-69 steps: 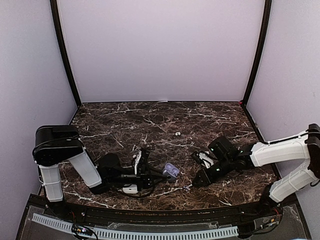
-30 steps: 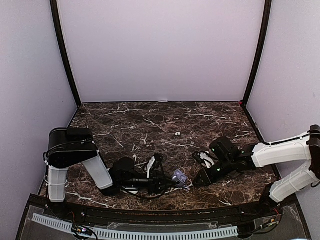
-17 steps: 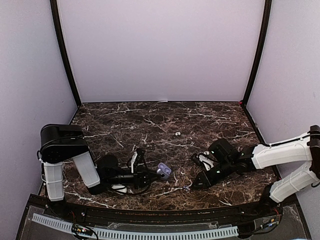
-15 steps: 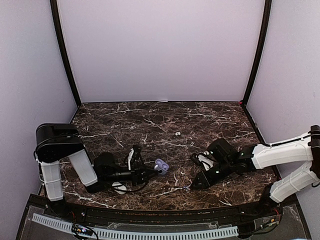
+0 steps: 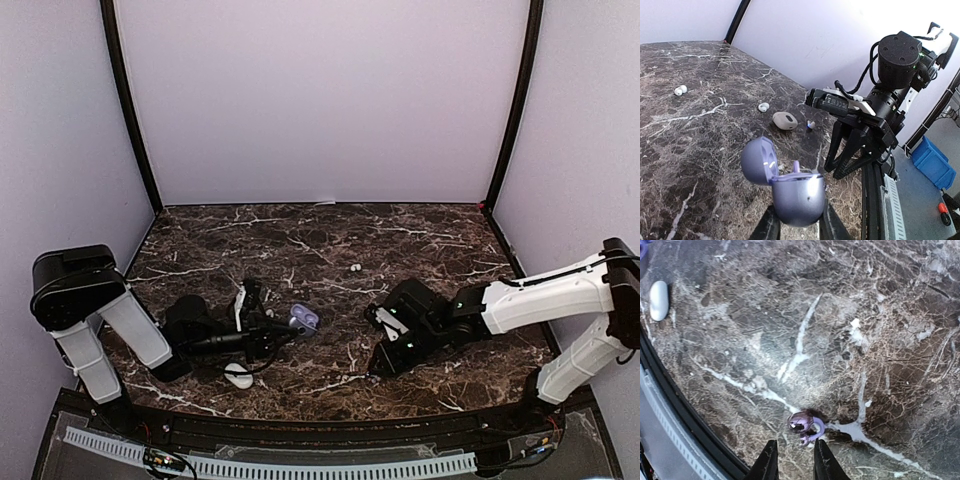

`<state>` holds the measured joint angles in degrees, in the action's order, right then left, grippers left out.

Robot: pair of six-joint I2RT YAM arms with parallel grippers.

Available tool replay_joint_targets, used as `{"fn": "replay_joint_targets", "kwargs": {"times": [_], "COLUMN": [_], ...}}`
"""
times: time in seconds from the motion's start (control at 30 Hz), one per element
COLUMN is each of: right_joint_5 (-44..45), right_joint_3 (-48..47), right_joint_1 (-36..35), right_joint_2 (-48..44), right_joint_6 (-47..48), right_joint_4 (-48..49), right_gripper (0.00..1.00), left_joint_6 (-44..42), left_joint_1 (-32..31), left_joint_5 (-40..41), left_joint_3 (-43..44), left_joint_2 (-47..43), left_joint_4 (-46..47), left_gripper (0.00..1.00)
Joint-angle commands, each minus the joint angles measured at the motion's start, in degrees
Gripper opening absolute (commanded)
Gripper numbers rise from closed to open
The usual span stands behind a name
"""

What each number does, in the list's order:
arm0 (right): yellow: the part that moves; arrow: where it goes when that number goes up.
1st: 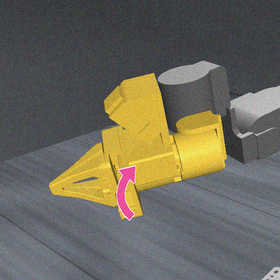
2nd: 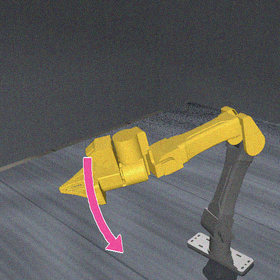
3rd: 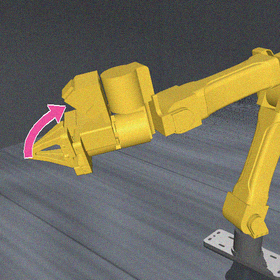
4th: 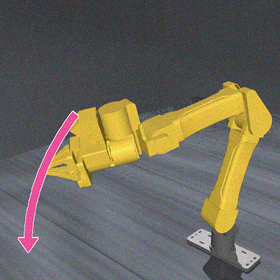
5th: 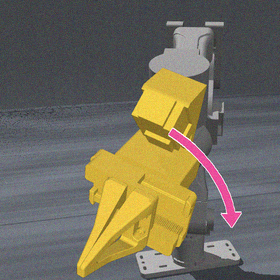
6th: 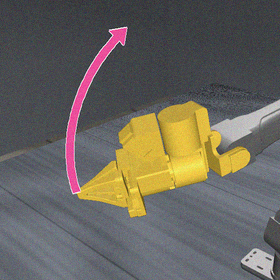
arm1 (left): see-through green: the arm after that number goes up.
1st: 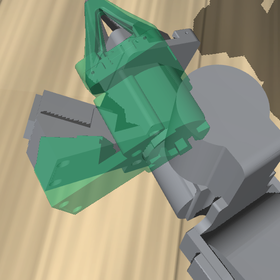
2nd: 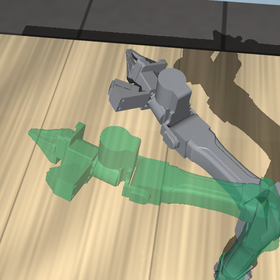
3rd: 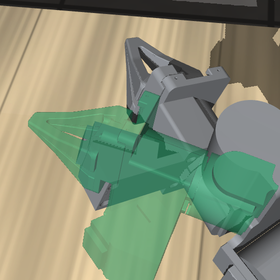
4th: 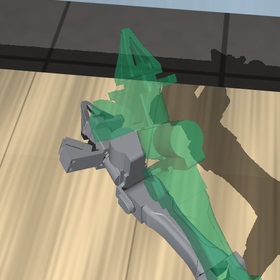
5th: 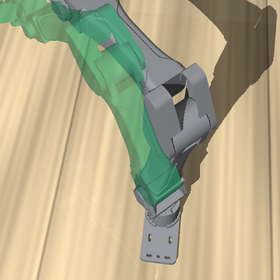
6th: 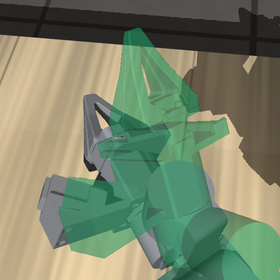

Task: Insert the wireless bluetooth earbuds into the charging case
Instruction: Pick up the left earbud from the center of the board.

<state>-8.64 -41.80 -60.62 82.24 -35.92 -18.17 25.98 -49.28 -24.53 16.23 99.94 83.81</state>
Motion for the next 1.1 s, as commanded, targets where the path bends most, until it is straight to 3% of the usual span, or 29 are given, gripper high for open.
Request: {"fn": "replay_joint_targets", "kwargs": {"times": [0.0, 0.77, 1.07], "right_joint_5": [2.56, 8.25, 10.71], "right_joint_3": [-2.89, -11.48, -13.85], "right_joint_1": [-1.01, -5.62, -6.17], "right_joint_2": [2.83, 13.11, 14.61], "right_joint_6": [0.01, 0.89, 1.75], "right_joint_4": [-1.26, -9.04, -11.29], "right_gripper": [0.24, 0.27, 0.21], "left_joint_6": [-1.51, -4.31, -5.12], "left_joint_1": [0.53, 1.55, 1.64], "left_joint_5": [-0.19, 0.28, 0.67], "left_joint_3": [-1.85, -3.77, -4.25], "left_joint_2": [-3.21, -6.77, -7.81], "left_joint_4": [-0.12, -4.01, -5.15], "left_gripper": [0.13, 0.14, 0.14]}}
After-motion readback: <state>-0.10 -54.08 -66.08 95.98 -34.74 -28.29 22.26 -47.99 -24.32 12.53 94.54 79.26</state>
